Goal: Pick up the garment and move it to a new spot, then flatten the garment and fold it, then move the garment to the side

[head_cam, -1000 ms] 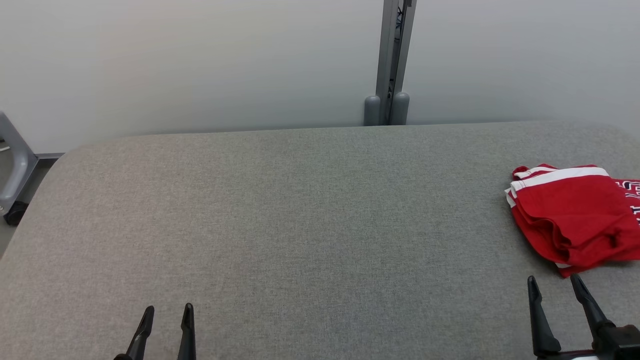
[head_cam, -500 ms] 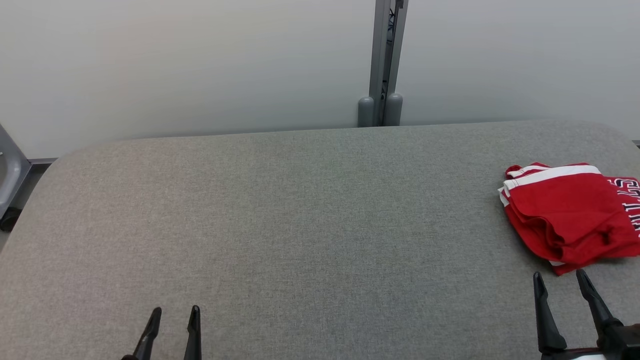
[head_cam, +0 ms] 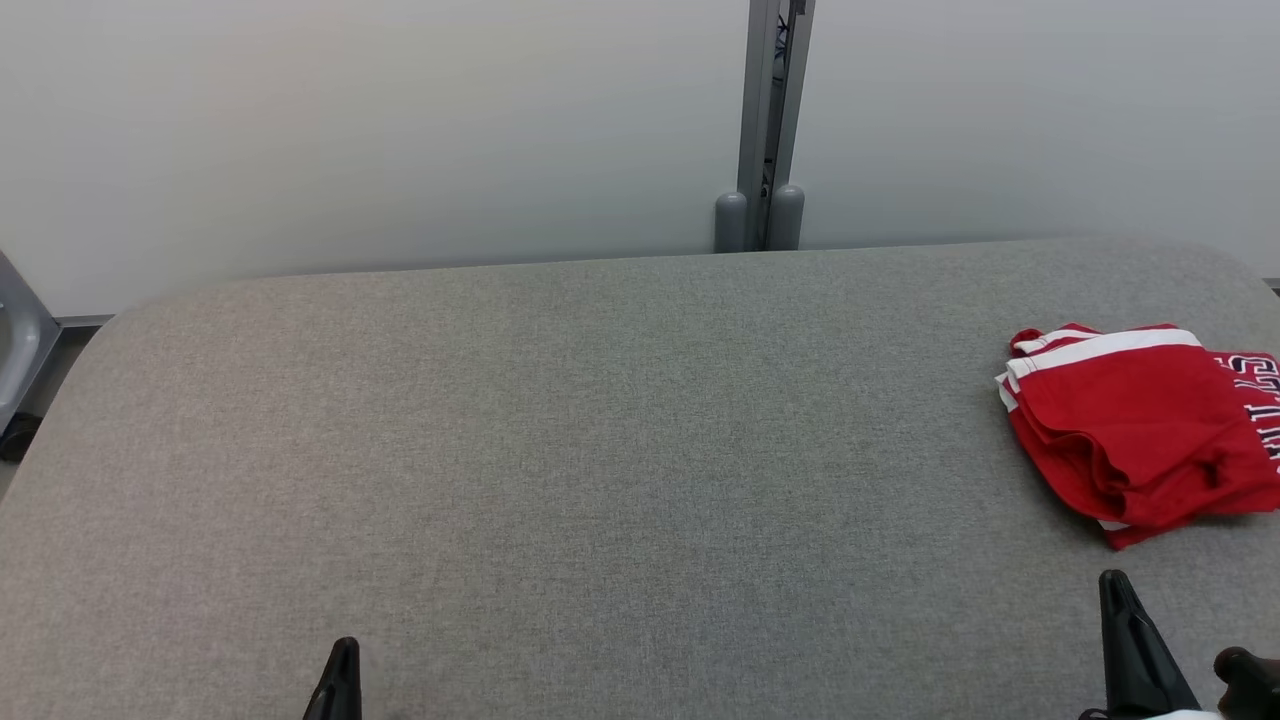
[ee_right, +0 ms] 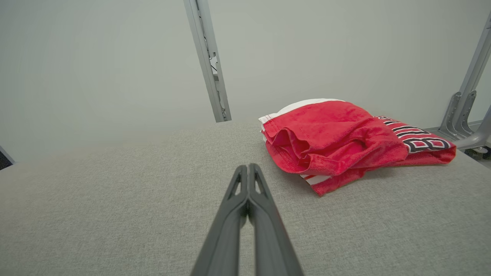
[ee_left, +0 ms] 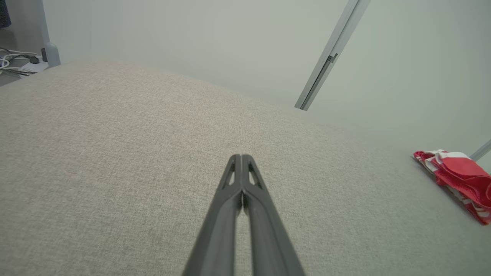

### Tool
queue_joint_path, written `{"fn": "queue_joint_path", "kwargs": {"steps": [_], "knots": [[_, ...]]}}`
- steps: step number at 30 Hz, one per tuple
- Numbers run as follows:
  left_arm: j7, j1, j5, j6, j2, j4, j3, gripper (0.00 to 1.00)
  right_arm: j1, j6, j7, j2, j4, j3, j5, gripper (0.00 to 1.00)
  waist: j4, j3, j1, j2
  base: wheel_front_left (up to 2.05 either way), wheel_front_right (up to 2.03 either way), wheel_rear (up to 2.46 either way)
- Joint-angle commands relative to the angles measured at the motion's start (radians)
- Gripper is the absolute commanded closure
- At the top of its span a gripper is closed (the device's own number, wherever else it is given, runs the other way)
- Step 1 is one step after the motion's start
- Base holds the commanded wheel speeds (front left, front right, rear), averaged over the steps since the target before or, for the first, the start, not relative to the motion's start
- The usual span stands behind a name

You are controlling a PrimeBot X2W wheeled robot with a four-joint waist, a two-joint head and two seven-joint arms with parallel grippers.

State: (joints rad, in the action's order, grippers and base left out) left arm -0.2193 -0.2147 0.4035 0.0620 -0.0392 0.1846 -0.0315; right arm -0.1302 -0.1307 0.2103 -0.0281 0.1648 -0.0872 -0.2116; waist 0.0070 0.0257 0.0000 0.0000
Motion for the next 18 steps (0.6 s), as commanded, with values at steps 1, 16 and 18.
{"fn": "queue_joint_path", "kwargs": {"steps": [1,16,18], "knots": [[0.008,0.034,0.044,0.005,-0.007,-0.011,0.009,1.00,0.028,0.000,-0.010,-0.008,-0.013,-0.004,-0.051,1.00,0.000,0.000,0.0000,0.0000,0.00,0.00,0.00],[0.070,0.096,0.287,0.018,-0.012,0.003,0.032,1.00,0.072,0.000,-0.073,-0.012,0.004,-0.008,-0.327,1.00,-0.001,-0.004,0.0000,0.0000,0.00,0.00,0.00],[0.078,0.103,0.316,0.020,-0.013,0.004,0.035,1.00,0.078,0.000,-0.081,-0.013,0.006,-0.009,-0.360,1.00,-0.001,-0.005,0.0000,0.0000,0.00,0.00,0.00]]}}
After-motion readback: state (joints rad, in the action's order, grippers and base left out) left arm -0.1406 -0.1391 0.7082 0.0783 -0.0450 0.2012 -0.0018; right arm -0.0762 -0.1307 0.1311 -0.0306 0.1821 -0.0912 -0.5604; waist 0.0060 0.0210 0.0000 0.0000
